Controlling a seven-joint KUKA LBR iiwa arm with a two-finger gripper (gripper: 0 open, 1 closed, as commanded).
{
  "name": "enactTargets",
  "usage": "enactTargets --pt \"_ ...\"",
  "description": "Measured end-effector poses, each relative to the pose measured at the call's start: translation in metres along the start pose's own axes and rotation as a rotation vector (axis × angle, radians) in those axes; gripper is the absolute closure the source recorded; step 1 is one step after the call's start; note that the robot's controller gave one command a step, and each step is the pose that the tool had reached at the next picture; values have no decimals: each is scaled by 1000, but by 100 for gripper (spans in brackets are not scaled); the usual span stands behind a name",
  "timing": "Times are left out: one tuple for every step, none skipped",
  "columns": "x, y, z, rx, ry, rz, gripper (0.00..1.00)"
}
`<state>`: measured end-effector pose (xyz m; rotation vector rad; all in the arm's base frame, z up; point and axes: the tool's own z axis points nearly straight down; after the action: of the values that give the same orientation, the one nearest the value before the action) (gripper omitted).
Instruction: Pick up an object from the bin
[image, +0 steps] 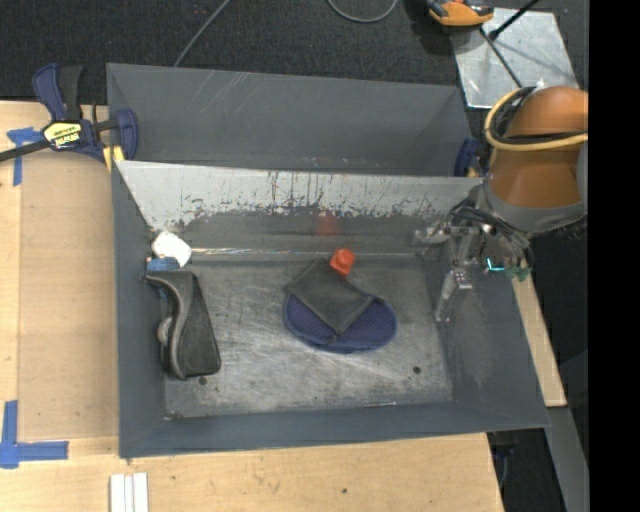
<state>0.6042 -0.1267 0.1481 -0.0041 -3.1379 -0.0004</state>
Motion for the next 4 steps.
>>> enactTargets --pt "41 53 75 5 -13 -391 0" --pt "28 85 74 7 -19 -546 0" --pt "25 88 71 6 -29 -547 100" --pt "28 100 -49 5 -16 -591 100"
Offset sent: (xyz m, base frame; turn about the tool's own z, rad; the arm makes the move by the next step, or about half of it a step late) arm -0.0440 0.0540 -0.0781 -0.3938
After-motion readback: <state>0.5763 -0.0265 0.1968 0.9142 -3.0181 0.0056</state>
